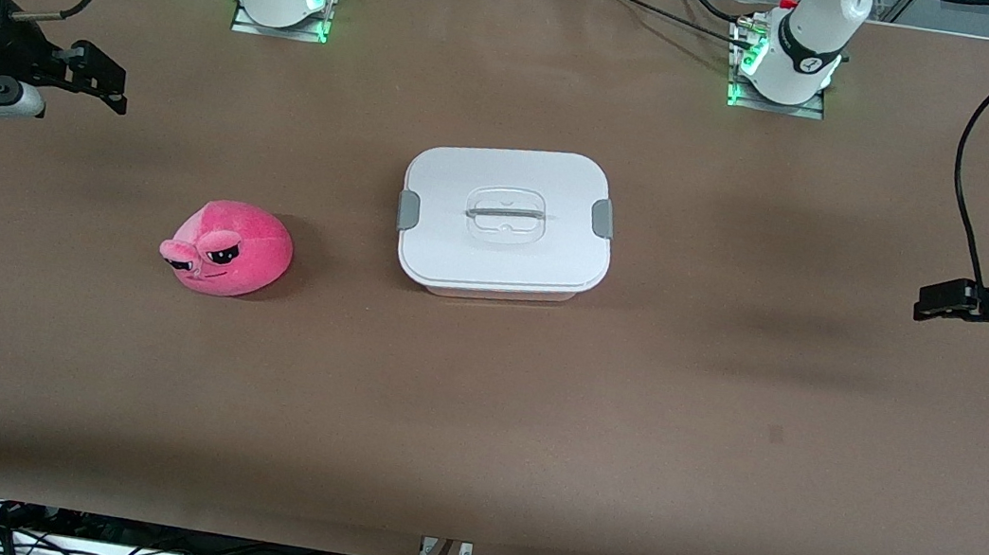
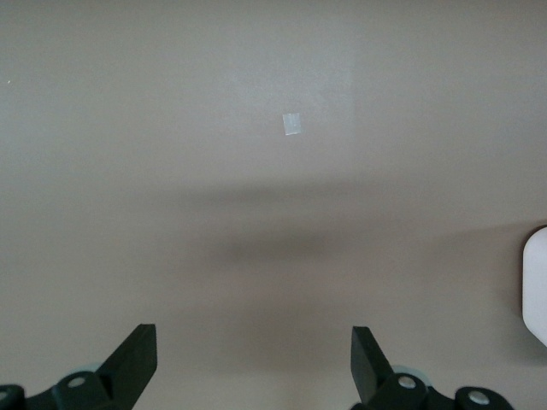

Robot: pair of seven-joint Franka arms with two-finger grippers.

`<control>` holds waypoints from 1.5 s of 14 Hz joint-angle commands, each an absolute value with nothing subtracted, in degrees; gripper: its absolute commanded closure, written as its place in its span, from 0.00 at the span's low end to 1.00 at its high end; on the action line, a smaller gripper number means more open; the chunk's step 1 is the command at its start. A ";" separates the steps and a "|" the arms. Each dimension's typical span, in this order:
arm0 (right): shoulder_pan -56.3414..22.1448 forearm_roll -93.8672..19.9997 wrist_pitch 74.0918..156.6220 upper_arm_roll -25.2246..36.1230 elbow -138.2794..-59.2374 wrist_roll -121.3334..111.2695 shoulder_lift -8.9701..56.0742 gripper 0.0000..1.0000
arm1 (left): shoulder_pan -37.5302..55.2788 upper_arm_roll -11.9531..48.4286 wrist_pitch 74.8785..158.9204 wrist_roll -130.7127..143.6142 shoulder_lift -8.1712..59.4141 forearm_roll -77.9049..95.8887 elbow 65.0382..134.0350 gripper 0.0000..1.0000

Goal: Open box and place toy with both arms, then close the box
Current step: 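Move the left gripper over the white box lid handle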

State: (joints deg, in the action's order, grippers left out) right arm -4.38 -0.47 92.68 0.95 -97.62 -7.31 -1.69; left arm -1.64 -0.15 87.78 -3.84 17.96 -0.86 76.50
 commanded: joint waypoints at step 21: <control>-2.99 -0.09 92.63 1.50 -97.56 -7.03 -1.14 0.00 | 14.65 2.81 87.01 -6.06 22.31 6.15 74.53 0.00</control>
State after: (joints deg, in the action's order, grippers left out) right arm -3.49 -0.44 92.65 1.95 -97.61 -7.02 -0.68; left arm 10.11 3.07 87.59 -4.38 20.75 4.93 75.25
